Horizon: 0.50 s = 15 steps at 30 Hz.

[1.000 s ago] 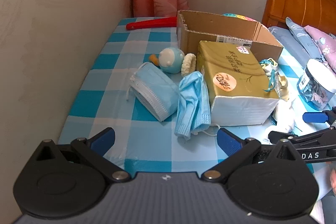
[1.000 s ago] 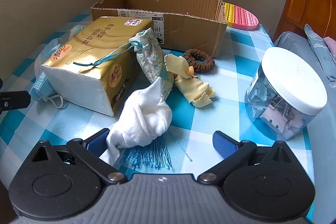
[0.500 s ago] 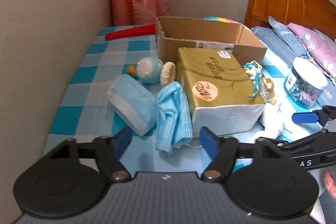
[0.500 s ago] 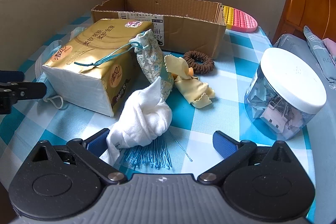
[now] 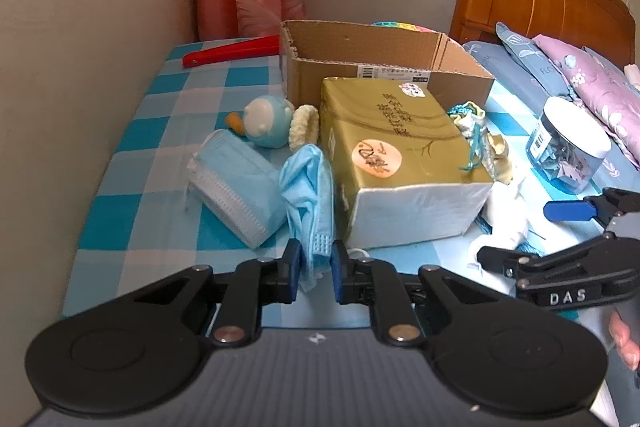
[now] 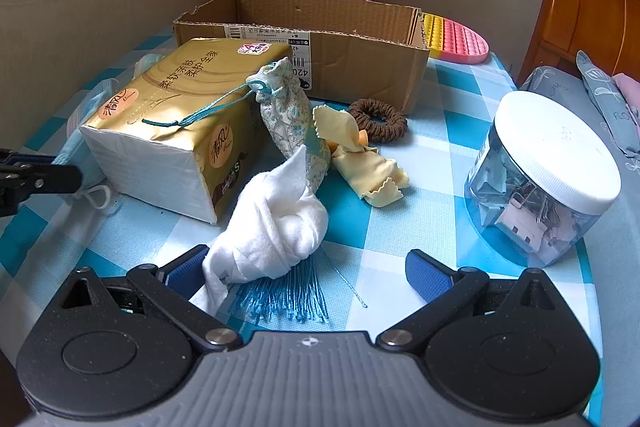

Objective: Organize soft objects
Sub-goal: 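Grasp the white cloth with the right tool while the left tool grasps the crumpled blue mask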

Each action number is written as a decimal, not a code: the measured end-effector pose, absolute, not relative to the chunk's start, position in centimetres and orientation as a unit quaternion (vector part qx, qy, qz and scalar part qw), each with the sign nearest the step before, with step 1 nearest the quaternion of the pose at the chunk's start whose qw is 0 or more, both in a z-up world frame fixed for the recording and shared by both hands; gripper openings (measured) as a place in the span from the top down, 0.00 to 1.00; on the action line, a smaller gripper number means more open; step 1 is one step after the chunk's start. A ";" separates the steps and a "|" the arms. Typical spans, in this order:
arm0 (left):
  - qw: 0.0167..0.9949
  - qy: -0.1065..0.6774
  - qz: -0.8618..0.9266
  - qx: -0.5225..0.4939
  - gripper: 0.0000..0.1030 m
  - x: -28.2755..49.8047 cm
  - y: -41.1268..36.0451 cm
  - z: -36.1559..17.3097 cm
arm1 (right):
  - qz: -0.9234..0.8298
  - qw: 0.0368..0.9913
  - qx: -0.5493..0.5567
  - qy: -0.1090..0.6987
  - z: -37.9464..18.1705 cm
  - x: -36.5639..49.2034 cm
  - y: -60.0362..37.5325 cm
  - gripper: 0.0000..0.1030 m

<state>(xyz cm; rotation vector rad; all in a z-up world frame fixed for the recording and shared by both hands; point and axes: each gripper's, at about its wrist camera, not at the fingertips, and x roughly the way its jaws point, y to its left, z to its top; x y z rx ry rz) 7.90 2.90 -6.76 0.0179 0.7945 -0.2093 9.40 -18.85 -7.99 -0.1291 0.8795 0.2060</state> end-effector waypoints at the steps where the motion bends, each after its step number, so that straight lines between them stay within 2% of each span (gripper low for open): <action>1: 0.917 0.387 -0.100 0.009 0.86 7.6 3.0 -6.7 | 0.099 0.898 -0.062 0.424 -8.0 9.4 -18.8 0.00; 5: 0.915 0.395 -0.089 0.011 0.86 6.0 3.9 -6.6 | 0.100 0.901 -0.061 0.418 -8.0 9.3 -18.9 0.00; 7: 0.913 0.399 -0.083 0.011 0.82 5.3 4.3 -6.6 | 0.100 0.902 -0.061 0.416 -8.1 9.2 -18.9 0.00; 12: 0.914 0.400 -0.060 0.011 0.48 5.4 4.8 -7.0 | 0.101 0.904 -0.062 0.411 -8.1 9.0 -19.0 0.00; 15: 0.918 0.393 -0.060 0.005 0.43 6.0 4.8 -7.1 | 0.102 0.904 -0.062 0.410 -8.1 8.8 -19.1 0.00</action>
